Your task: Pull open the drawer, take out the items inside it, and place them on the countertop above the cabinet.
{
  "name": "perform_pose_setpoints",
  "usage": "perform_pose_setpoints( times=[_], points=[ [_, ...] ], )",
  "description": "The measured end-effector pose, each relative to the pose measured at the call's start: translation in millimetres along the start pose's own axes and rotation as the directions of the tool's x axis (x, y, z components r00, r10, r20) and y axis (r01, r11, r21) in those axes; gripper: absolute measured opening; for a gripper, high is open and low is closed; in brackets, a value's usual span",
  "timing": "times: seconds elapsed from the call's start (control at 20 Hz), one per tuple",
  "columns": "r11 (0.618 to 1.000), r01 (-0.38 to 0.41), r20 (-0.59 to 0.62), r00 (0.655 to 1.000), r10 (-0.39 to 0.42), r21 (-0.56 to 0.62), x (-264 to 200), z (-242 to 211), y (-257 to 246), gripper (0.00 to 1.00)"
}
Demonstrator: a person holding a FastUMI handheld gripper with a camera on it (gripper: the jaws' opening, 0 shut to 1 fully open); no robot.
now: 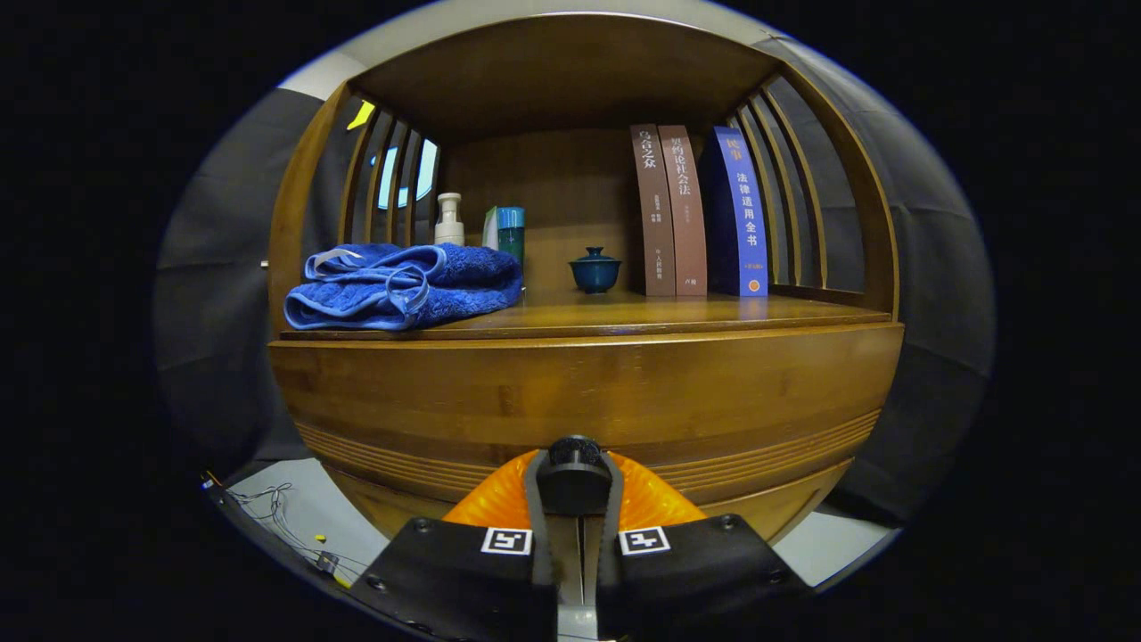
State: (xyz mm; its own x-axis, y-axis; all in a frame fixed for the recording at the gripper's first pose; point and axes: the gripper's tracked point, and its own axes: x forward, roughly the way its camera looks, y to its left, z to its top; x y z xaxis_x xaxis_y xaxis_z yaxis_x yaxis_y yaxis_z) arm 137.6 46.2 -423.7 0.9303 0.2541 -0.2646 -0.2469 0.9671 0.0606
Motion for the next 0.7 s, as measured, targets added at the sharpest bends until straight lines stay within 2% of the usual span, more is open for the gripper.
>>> perform_pose_setpoints(
  times=[0.7],
  points=[
    [1.0,-0.01,-0.019,1.0,0.011,0.029,-117.0,-19.3,1.8,0.21]
  ],
)
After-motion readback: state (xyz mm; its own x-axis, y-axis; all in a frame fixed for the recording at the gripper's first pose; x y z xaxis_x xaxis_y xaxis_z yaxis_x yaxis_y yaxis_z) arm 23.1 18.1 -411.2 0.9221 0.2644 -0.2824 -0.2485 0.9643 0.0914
